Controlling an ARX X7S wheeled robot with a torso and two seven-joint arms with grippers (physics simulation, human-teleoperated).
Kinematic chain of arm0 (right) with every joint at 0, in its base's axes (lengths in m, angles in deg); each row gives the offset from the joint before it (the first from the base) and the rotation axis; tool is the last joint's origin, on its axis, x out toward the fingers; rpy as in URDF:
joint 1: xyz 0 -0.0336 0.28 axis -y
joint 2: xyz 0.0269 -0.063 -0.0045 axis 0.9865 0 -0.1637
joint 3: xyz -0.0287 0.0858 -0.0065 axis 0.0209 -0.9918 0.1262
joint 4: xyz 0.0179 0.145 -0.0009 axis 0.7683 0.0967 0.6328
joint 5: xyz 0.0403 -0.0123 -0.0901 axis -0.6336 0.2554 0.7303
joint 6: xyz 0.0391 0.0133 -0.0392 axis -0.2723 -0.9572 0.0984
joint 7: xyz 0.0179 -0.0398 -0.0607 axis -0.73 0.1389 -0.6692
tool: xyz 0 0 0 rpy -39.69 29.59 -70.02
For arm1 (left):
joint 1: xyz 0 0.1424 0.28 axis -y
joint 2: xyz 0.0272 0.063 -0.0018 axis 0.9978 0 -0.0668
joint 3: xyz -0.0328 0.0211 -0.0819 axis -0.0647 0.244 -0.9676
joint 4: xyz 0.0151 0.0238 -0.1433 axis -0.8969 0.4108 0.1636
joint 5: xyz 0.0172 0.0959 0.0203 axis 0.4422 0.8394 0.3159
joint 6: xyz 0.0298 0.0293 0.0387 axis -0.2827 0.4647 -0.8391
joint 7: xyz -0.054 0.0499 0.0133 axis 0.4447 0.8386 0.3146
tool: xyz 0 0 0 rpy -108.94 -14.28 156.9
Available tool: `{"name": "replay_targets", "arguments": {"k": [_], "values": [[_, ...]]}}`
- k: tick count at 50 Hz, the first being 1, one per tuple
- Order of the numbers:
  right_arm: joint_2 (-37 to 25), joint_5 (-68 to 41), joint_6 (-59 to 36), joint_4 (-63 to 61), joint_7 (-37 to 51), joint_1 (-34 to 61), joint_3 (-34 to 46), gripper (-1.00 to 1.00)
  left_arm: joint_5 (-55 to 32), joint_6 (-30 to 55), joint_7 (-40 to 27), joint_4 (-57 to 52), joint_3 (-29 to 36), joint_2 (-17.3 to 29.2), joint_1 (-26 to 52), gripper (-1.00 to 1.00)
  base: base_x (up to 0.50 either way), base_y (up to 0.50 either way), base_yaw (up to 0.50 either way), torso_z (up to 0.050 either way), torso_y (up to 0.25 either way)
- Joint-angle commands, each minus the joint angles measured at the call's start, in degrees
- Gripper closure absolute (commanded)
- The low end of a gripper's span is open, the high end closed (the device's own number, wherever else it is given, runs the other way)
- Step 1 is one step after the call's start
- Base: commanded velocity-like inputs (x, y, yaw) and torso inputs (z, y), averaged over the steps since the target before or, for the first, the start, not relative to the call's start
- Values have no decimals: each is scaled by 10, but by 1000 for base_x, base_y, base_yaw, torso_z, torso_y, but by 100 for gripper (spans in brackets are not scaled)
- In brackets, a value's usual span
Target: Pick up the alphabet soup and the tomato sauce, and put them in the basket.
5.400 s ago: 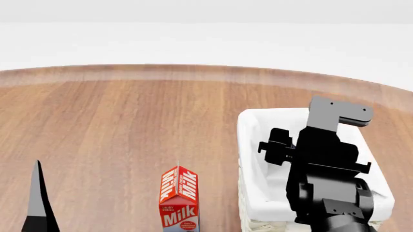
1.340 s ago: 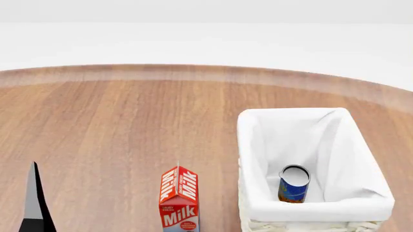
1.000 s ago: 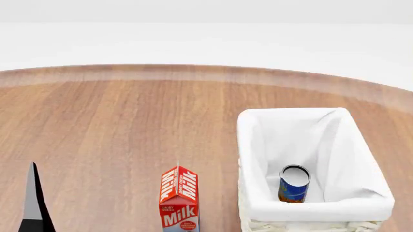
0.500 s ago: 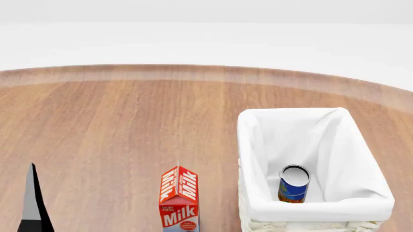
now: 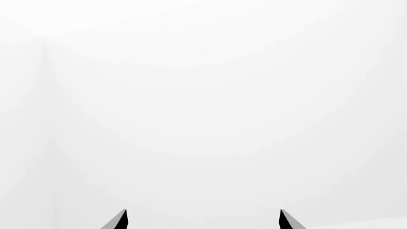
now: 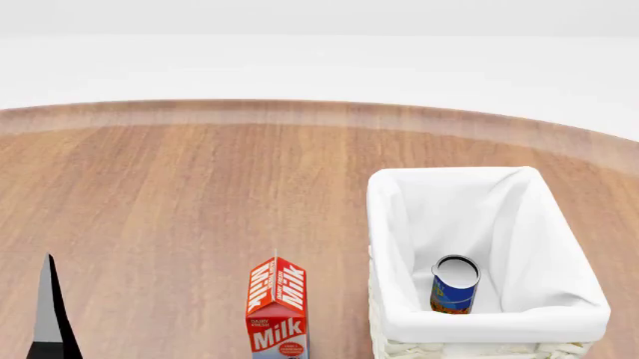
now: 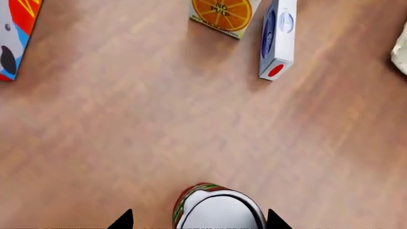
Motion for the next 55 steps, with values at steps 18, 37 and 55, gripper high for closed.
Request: {"name": "replay_targets", "arguments": {"k": [18, 37, 55], "values": [[-2, 24, 55, 64, -33, -16, 10, -100, -2, 4, -2, -2, 1, 2, 4, -100, 0, 0, 0, 0, 0], [3, 39, 85, 104, -51, -20, 16, -100, 0, -3, -4, 4, 6, 2, 2, -100, 0, 0, 0, 0, 0], [-8, 50, 86, 75, -35, -14, 16, 100, -2, -3, -6, 3, 7, 4, 1, -100, 0, 0, 0, 0, 0]]}}
